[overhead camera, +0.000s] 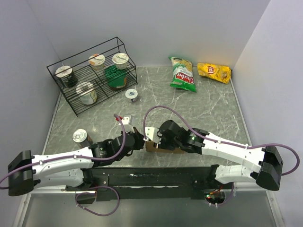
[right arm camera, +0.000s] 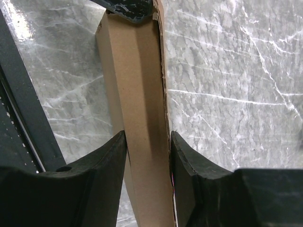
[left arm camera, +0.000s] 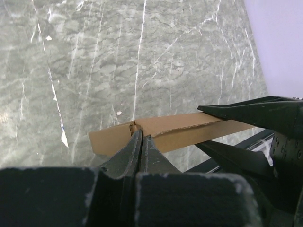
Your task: Fold the paper box
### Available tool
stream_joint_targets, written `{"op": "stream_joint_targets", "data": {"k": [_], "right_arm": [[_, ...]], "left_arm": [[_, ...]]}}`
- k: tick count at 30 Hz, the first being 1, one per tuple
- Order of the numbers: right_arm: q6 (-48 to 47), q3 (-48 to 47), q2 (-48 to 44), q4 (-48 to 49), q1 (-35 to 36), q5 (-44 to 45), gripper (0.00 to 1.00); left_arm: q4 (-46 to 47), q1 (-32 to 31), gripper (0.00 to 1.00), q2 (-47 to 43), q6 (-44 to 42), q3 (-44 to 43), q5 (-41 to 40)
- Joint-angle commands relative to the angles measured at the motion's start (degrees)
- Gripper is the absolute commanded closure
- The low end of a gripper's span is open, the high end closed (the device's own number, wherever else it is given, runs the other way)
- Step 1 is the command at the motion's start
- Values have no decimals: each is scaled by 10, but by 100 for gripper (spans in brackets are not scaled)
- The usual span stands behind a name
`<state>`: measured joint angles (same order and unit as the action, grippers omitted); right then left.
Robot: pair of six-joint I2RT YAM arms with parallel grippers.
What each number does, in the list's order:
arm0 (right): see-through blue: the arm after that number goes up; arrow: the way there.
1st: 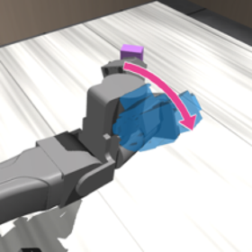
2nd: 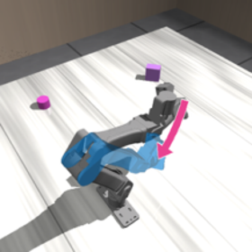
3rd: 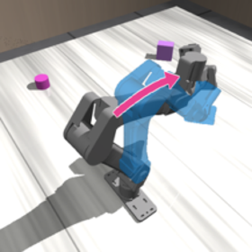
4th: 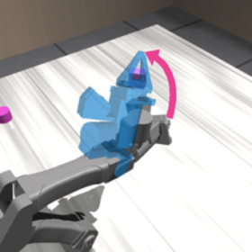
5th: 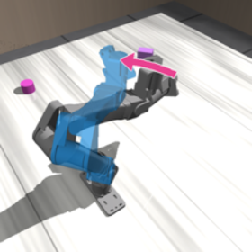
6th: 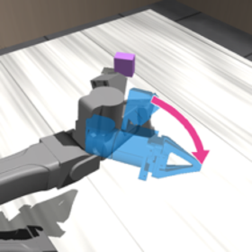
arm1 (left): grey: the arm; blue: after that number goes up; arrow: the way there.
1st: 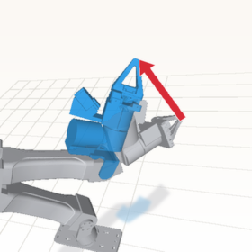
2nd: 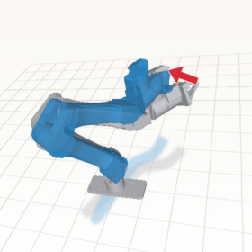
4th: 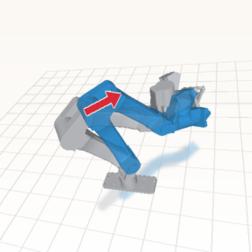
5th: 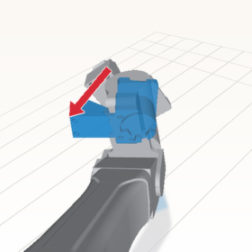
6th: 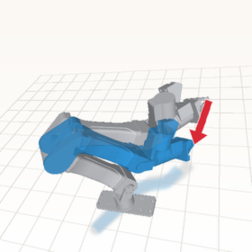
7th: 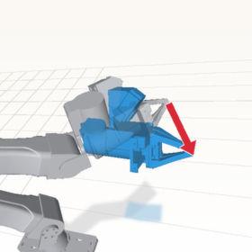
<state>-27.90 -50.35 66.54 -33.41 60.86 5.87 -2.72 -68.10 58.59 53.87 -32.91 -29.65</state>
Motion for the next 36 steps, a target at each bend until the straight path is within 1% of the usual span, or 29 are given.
{"op": "stream_joint_targets", "data": {"k": [1,9,14,16,20,23,27,30,31,33,34,35,36], "right_arm": [[6,0,-4,30,-15,43,59],[7,-2,2,32,-19,38,59],[9,-3,5,31,-20,37,59],[11,-3,4,31,-19,35,59],[13,-4,5,30,-19,37,59],[14,-5,5,33,-20,33,59],[18,-12,13,31,-19,24,59],[19,-14,16,30,-16,13,60],[20,-15,17,30,-16,12,60],[20,-15,18,30,-10,11,60],[21,-15,19,30,-10,12,60],[21,-15,20,30,-7,12,60],[24,-15,20,29,-8,13,60]], "left_arm": [[-213,-15,99,10,43,40,36],[-193,-15,99,-44,63,66,38],[-193,-13,99,-63,66,75,35],[-200,-9,99,-66,67,77,35],[-239,-4,99,-83,64,65,6],[-210,5,99,-109,42,69,26],[-190,9,98,-100,29,62,48],[-194,9,89,-81,20,42,49],[-196,9,82,-78,18,36,48],[-195,10,75,-73,12,24,45],[-195,10,69,-73,9,20,43],[-191,9,67,-74,5,17,42],[-190,10,61,-74,-2,11,41]]}}
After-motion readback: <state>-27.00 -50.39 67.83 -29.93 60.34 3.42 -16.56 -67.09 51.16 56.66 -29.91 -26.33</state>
